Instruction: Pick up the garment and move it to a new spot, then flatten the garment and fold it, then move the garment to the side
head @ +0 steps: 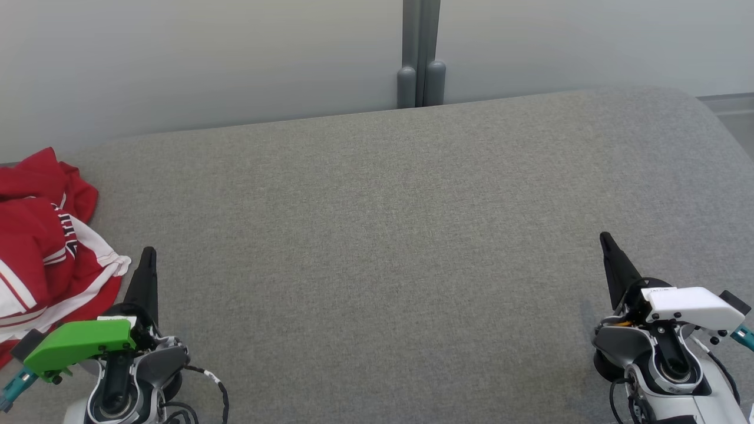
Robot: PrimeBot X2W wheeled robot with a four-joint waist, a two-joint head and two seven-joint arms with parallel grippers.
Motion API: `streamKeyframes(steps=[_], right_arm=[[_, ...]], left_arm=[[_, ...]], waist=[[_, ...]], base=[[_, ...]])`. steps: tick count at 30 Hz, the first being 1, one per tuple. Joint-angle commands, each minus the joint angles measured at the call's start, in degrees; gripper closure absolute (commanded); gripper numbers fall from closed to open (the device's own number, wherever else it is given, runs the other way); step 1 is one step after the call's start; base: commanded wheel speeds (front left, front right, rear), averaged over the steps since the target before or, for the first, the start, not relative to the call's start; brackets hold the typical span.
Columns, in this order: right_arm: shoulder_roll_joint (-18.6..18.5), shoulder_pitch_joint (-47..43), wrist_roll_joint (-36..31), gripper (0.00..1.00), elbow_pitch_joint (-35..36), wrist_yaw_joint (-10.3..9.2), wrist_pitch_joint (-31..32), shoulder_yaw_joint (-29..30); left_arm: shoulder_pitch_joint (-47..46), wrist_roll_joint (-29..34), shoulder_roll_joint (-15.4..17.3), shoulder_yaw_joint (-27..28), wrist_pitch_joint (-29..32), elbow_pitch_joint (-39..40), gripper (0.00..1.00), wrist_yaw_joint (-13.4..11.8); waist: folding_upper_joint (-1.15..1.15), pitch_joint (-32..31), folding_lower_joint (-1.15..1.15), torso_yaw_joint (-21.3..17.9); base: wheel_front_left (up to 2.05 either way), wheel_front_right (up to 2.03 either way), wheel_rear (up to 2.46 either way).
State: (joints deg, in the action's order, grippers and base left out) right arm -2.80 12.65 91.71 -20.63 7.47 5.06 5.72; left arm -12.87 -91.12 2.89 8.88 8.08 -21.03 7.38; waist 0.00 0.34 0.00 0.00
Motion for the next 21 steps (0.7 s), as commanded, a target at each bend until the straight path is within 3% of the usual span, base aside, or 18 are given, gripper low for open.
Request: streamKeyframes(steps=[1,16,17,21], right_arm=[[-0.1,0.6,-0.1,1.00,-0.1,0.04,0.3,0.1],[-0.1,0.6,-0.1,1.00,-0.1,0.04,0.3,0.1],[0.0,-0.1,0.0,0.00,-0.1,0.00,0.0,0.0],[0.4,-1.7,-0.1,0.00,-0.9,-0.01,-0.2,-0.2]], left_arm=[[-0.8,0.3,0.0,0.1,0.2,-0.2,1.00,0.2],[-0.8,0.4,0.0,0.1,0.2,-0.2,1.00,0.2],[0.1,0.0,0.0,0.0,0.0,-0.1,0.00,0.0],[1.6,0.0,-0.3,-0.2,-0.4,-1.1,0.00,-0.1]], waist=[[0.00,0.0,0.00,0.0],[0.00,0.0,0.00,0.0],[0.00,0.0,0.00,0.0],[0.00,0.0,0.00,0.0]], base=[[0.00,0.00,0.00],[0.00,0.00,0.00],[0.00,0.00,0.00],[0.00,0.00,0.00]])
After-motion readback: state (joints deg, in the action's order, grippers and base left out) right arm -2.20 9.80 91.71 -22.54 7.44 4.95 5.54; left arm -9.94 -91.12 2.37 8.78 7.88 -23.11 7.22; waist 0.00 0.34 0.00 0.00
